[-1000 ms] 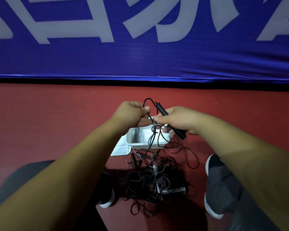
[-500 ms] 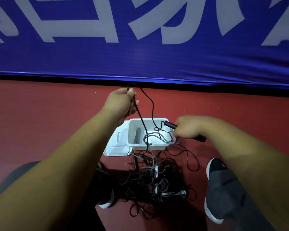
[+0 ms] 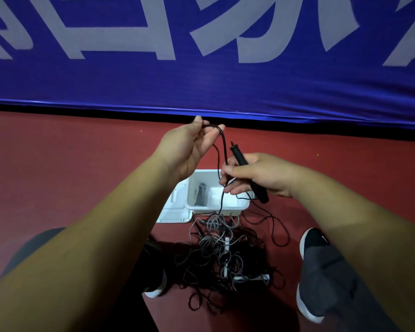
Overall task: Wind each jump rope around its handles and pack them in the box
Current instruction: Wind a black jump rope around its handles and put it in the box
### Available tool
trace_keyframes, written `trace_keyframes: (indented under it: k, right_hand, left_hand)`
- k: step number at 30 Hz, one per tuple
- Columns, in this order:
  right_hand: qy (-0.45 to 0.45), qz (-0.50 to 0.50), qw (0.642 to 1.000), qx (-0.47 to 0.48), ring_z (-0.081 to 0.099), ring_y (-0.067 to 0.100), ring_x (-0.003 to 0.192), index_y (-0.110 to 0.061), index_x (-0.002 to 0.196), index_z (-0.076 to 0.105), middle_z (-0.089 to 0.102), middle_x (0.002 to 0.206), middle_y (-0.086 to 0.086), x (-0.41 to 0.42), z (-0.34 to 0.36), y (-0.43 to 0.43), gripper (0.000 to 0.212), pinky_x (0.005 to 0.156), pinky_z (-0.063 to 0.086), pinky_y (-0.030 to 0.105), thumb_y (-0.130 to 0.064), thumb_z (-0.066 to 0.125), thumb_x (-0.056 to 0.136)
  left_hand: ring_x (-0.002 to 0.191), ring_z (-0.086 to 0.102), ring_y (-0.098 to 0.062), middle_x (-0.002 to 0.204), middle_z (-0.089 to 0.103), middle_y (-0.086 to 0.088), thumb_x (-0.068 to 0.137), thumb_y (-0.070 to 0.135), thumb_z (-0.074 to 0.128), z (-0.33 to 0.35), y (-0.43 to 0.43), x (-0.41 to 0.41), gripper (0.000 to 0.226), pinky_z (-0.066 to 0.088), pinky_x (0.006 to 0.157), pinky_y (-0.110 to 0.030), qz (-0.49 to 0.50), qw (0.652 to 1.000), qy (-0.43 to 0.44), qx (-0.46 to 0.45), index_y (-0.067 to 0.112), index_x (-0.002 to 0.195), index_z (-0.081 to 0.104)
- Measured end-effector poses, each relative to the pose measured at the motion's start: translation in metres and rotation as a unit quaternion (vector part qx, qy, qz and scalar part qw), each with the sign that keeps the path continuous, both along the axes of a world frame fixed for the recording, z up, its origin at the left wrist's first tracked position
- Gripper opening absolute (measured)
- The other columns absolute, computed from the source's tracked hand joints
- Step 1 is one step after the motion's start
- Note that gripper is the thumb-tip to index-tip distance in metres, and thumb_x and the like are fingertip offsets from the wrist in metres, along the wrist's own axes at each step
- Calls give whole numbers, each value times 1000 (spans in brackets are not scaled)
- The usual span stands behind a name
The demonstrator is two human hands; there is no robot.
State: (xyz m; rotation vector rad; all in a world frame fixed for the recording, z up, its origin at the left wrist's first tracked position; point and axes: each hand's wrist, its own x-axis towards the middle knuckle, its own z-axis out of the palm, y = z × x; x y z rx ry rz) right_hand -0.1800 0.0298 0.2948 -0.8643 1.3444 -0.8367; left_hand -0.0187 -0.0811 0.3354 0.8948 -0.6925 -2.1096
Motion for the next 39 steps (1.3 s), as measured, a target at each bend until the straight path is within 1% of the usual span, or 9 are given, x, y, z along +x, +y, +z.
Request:
trace_keyframes:
  k: [4,7,12,15,21,24,27,34,39]
  right_hand:
    - [-78,-125,988,-51,76,28,67,-4,103,66,75,88,21,-1,18,-2,11,59,63,31,-12,60,107]
    - [-163,-185,966,-81,75,23,65,-5,101,64,75,81,14,-4,35,-3,13,57,62,27,-12,55,108]
    - [-279,-264,918,-97,72,14,64,-10,95,67,71,78,4,-9,50,-4,20,57,60,23,-16,54,109]
    - [-311,-293,898,-103,71,13,68,-8,95,69,71,81,3,-15,47,-5,21,60,59,22,-18,56,108]
    - [-211,-315,923,-60,78,22,79,-2,118,69,77,102,19,-28,30,-12,26,70,66,33,-21,53,111]
    - [-34,-208,976,61,78,23,85,-7,121,71,79,109,14,-29,11,-5,22,70,66,35,-10,54,107]
    - [22,-133,976,169,77,27,94,-11,111,69,79,108,11,-20,-6,4,27,83,65,41,2,48,101]
    - [-49,-66,989,125,76,26,111,-2,112,73,79,116,14,-9,-2,9,13,96,60,33,-6,63,105]
    - [-69,-114,989,70,78,29,85,1,107,72,79,98,20,-5,3,9,16,73,67,32,-15,70,102]
  left_hand:
    - [96,78,-37,104,68,-24,114,29,43,-4,-2,3,41,65,79,-39,-44,988,-123,-80,-8,129,53]
    - [100,77,-34,101,77,-16,105,2,38,-16,10,1,34,63,87,-41,-192,944,-232,-134,-2,135,54]
    - [120,67,-10,121,76,7,101,7,53,-43,30,8,31,48,100,-23,-493,694,-409,-329,19,119,75]
    - [114,67,-5,117,76,14,105,22,57,-56,27,9,24,51,104,-29,-489,628,-474,-376,23,118,77]
    - [90,75,-25,108,79,-15,112,19,47,-38,27,2,28,61,86,-38,-426,776,-381,-269,1,112,68]
    - [90,77,-26,112,76,-21,112,20,50,-27,24,0,23,65,81,-35,-373,847,-312,-215,1,111,64]
    - [84,77,-23,115,74,-26,111,16,51,-21,20,-3,21,65,72,-27,-308,905,-257,-144,1,108,65]
    - [78,79,-23,89,73,-18,111,10,48,-22,10,-6,20,64,68,-24,-142,973,-175,-42,-2,108,64]
    - [95,79,-29,104,78,-17,113,28,46,-26,12,-5,37,65,81,-34,-201,949,-231,-70,-2,116,65]
